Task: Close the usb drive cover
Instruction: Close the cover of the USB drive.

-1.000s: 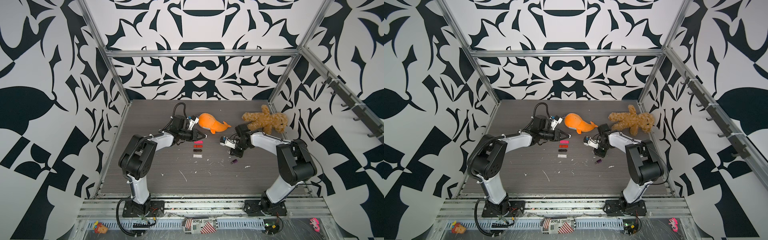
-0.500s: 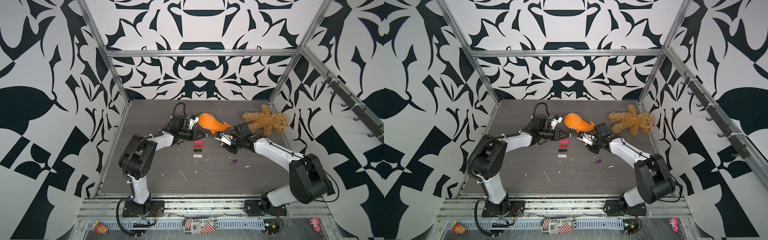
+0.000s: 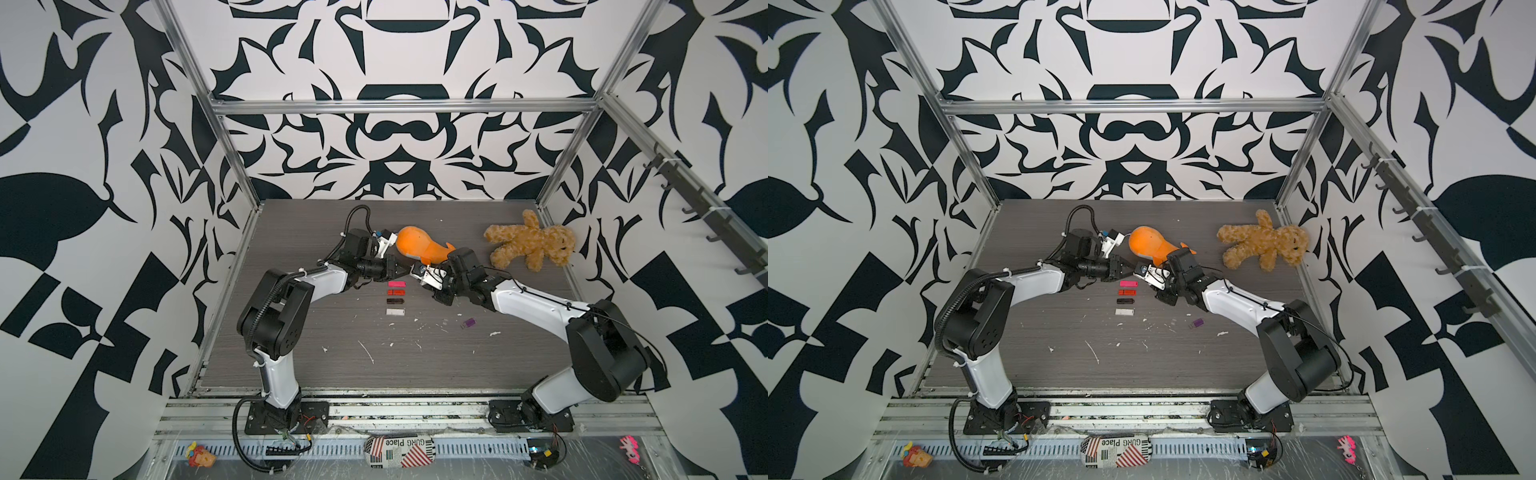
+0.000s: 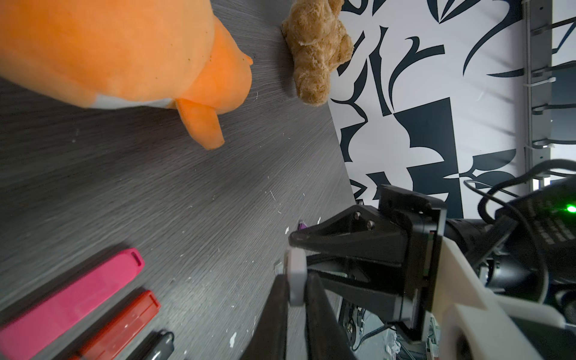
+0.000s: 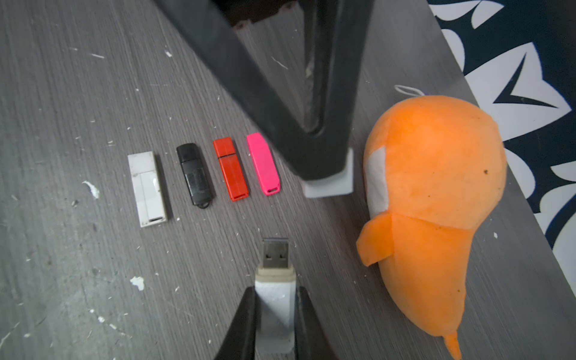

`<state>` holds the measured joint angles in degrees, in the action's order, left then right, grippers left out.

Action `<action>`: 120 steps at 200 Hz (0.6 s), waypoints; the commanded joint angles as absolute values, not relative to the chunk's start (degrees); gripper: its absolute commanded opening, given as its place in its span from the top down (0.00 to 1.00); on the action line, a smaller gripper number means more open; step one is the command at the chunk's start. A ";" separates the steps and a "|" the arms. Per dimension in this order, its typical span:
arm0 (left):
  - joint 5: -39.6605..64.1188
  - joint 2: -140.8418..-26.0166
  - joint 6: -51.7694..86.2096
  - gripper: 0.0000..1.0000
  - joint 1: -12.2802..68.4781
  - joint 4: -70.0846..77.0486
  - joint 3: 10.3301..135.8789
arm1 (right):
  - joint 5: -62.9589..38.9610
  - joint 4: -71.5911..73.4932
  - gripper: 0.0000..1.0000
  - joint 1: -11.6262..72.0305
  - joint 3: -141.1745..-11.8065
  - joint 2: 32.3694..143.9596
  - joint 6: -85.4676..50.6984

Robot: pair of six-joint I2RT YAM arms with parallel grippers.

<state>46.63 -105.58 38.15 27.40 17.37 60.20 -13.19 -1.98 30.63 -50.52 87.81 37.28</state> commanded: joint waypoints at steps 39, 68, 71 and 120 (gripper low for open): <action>46.49 -105.49 38.94 0.86 28.39 18.45 60.67 | -11.85 2.72 0.88 30.85 -51.67 86.73 33.24; 46.50 -105.64 38.99 0.86 28.48 18.81 60.35 | -11.47 3.31 0.89 30.93 -51.59 86.54 32.58; 46.49 -105.67 38.94 0.86 28.48 18.82 60.39 | -11.43 3.40 0.89 30.90 -51.61 86.49 32.50; 46.13 -106.00 38.69 0.86 28.64 18.63 60.56 | -11.97 4.90 0.90 30.94 -51.50 86.73 31.66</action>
